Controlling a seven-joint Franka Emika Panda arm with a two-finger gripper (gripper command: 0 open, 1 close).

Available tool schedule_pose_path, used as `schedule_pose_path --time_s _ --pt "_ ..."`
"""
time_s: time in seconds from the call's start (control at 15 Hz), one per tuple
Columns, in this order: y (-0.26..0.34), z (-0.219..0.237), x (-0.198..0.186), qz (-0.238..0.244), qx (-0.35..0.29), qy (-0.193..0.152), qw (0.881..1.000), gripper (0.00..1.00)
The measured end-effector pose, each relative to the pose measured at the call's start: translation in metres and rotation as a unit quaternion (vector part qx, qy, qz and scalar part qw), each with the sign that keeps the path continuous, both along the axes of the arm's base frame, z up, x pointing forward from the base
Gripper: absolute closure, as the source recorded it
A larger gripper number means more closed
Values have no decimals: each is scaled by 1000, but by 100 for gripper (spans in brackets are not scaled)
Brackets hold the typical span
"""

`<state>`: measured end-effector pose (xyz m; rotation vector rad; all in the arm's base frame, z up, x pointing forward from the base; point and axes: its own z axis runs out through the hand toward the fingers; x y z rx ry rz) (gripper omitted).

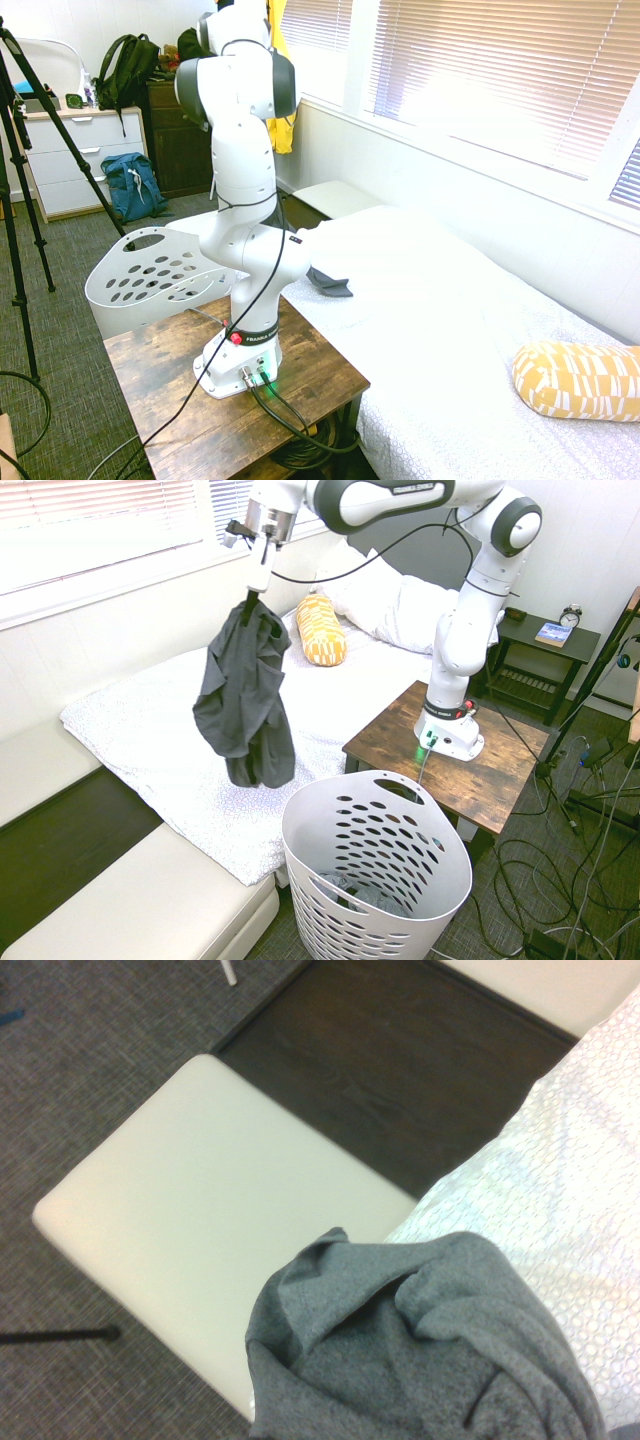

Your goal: Put my clothes in the laundry bag

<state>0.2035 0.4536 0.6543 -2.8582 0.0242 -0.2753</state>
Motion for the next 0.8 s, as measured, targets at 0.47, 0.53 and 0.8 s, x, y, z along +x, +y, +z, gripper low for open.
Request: schedule_pose_path --time_s 0.47,0.53,0.8 --pt "-18 -84 -195 94 -71 6 993 100" --pt "-21 -106 -210 102 -86 12 991 100" --pt "-24 -191 -238 115 -120 40 985 100"
